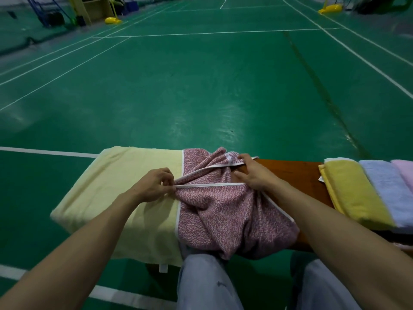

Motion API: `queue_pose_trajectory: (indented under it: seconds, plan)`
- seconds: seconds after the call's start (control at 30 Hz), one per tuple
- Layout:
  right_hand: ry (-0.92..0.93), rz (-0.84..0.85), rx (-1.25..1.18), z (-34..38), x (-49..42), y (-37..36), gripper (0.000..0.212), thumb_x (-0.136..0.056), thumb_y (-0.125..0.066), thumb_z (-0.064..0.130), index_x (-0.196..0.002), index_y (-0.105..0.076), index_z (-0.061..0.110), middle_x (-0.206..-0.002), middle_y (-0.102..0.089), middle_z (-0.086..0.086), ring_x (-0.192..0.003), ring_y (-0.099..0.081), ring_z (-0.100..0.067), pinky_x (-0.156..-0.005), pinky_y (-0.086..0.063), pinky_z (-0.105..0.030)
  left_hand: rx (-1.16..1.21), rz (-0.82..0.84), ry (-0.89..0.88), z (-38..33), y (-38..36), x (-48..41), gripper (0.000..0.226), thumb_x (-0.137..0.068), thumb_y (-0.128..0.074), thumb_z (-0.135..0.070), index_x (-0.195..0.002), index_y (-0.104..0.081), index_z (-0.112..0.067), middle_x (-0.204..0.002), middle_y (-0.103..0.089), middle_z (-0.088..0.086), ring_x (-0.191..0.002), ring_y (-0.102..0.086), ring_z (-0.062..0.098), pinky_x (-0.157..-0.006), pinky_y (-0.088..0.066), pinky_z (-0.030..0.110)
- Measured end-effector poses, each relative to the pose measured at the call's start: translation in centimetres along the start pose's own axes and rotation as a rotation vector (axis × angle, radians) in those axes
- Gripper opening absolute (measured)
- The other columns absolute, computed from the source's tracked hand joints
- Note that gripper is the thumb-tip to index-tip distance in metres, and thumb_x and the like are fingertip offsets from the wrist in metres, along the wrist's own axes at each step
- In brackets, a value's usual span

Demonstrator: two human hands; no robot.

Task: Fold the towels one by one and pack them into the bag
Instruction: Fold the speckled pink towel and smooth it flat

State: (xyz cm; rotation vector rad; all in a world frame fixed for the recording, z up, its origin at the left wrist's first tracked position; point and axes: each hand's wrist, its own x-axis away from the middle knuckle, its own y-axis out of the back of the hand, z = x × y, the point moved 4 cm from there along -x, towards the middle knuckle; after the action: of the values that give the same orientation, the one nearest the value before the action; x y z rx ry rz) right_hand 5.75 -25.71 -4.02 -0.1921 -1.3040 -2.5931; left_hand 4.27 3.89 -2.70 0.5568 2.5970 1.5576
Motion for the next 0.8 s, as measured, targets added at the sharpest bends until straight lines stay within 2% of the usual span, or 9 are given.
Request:
queue_pose_trajectory:
  seconds: [0.1, 0.23, 0.33, 0.43, 0.5, 0.6, 0.7, 0.8]
  plan:
    - [-0.003, -0.026, 0.069, -0.5, 0.5, 0.7, 0.053, -0.098, -0.056, 0.034, -0.143, -0.030, 0.021, -0.138, -0.057, -0.011, -0.119, -0.056, -0.030, -0.100, -0.046, -0.042, -0.013, -0.030, -0.014, -0.1, -0.1, 0.3, 0.017, -0.085, -0.071, -0.025, -0.083, -0.068, -0.008, -0.089, -0.059, 0.004, -0.081, -0.056, 0.023, -0.076, -0.053, 0.042]
    - [-0.015, -0.070, 0.106, -1.8, 2.2, 2.4, 0.042, -0.099, -0.055, 0.034, -0.135, -0.037, 0.021, -0.124, -0.065, 0.003, -0.100, -0.065, -0.029, -0.082, -0.056, -0.044, -0.003, -0.052, 0.029, -0.4, -0.6, 0.7, 0.032, -0.073, -0.080, -0.037, -0.066, -0.056, -0.018, -0.084, -0.059, 0.004, -0.074, -0.054, 0.023, -0.068, -0.049, 0.037]
    - [-0.020, -0.079, 0.174, -2.9, 3.6, 3.2, 0.042, -0.097, -0.058, 0.035, -0.133, -0.042, 0.020, -0.123, -0.069, -0.001, -0.113, -0.060, -0.029, -0.094, -0.050, -0.043, -0.015, -0.090, 0.037, -1.0, -0.7, 0.7, 0.033, -0.074, -0.080, -0.032, -0.062, -0.051, -0.022, -0.082, -0.059, 0.005, -0.072, -0.052, 0.022, -0.067, -0.048, 0.037]
    - [0.000, -0.081, 0.177, -3.6, 4.9, 3.2, 0.045, -0.094, -0.063, 0.035, -0.132, -0.043, 0.022, -0.118, -0.071, 0.000, -0.113, -0.062, -0.026, -0.095, -0.050, -0.042, -0.013, -0.135, 0.016, -1.4, -0.8, 0.5, 0.026, -0.078, -0.078, -0.025, -0.066, -0.056, -0.020, -0.080, -0.060, 0.005, -0.072, -0.054, 0.022, -0.067, -0.048, 0.036]
    - [0.015, -0.083, 0.175, -4.1, 5.9, 3.1, 0.059, -0.088, -0.069, 0.042, -0.137, -0.041, 0.024, -0.117, -0.071, 0.002, -0.112, -0.062, -0.022, -0.096, -0.049, -0.039, -0.002, -0.160, 0.011, -1.5, -0.7, 0.4, 0.017, -0.080, -0.077, -0.022, -0.073, -0.062, -0.016, -0.079, -0.061, 0.003, -0.072, -0.055, 0.020, -0.063, -0.046, 0.031]
    - [0.014, -0.041, 0.171, -5.1, 7.3, 3.1, 0.090, -0.072, -0.078, 0.056, -0.145, -0.033, 0.027, -0.124, -0.067, 0.004, -0.124, -0.049, -0.021, -0.102, -0.041, -0.038, 0.031, -0.195, 0.025, -1.5, -0.5, 0.3, 0.011, -0.082, -0.075, -0.019, -0.078, -0.065, -0.018, -0.076, -0.062, -0.003, -0.071, -0.055, 0.010, -0.059, -0.040, 0.020]
    - [0.015, 0.031, 0.181, -5.9, 8.5, 3.0, 0.111, -0.057, -0.081, 0.065, -0.147, -0.028, 0.028, -0.137, -0.057, 0.005, -0.136, -0.035, -0.020, -0.108, -0.032, -0.038, 0.047, -0.213, 0.036, -1.7, -0.3, 0.0, 0.016, -0.083, -0.074, -0.015, -0.077, -0.061, -0.022, -0.077, -0.062, -0.004, -0.074, -0.058, 0.015, -0.062, -0.043, 0.019]
    - [0.053, 0.045, 0.256, -6.6, 8.9, 2.7, 0.124, -0.045, -0.079, 0.074, -0.148, -0.025, 0.031, -0.146, -0.048, 0.006, -0.143, -0.025, -0.018, -0.115, -0.028, -0.040, 0.092, -0.258, 0.068, -1.8, -0.2, -0.3, 0.016, -0.083, -0.072, -0.006, -0.084, -0.059, -0.015, -0.080, -0.063, -0.001, -0.078, -0.061, 0.018, -0.066, -0.046, 0.022]
